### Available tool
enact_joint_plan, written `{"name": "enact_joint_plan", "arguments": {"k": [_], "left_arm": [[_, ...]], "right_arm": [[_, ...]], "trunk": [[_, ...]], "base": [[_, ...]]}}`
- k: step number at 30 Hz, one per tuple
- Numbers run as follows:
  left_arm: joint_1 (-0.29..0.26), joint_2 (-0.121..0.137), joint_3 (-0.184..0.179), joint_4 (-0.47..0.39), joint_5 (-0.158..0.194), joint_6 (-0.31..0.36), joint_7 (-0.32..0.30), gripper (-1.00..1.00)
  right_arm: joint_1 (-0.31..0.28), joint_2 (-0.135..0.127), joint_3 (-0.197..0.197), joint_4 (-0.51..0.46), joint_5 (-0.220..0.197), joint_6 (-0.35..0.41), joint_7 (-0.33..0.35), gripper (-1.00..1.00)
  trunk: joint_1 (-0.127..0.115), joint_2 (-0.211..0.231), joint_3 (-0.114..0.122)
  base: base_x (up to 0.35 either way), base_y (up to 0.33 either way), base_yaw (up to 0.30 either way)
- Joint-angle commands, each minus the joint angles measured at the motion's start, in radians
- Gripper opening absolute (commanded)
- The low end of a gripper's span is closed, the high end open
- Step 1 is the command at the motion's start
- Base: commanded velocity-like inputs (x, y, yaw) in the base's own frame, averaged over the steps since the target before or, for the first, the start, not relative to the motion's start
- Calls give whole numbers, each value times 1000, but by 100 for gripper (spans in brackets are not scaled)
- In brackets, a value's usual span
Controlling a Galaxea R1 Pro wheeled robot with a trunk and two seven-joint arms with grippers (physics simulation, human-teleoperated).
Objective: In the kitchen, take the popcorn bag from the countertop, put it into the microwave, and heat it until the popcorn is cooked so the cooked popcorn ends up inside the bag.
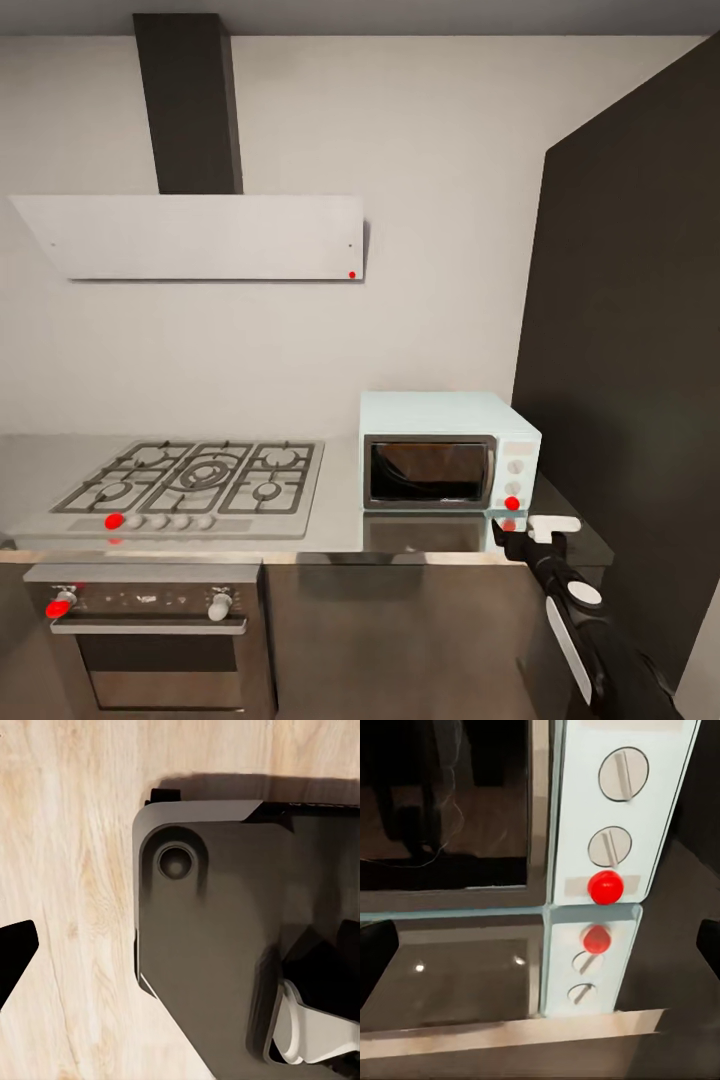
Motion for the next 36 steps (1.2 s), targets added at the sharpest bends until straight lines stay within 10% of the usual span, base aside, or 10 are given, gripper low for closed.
{"name": "enact_joint_plan", "arguments": {"k": [1, 36], "left_arm": [[0, 0, -9, -2, 9, 6, -2, 100], [0, 0, -9, -2, 9, 6, -2, 100]], "right_arm": [[0, 0, -7, 7, 2, 4, 7, 100], [1, -1, -32, 192, 4, -178, 8, 100]], "trunk": [[1, 0, 0], [1, 0, -22]], "base": [[239, 0, 0], [183, -50, 0]]}}
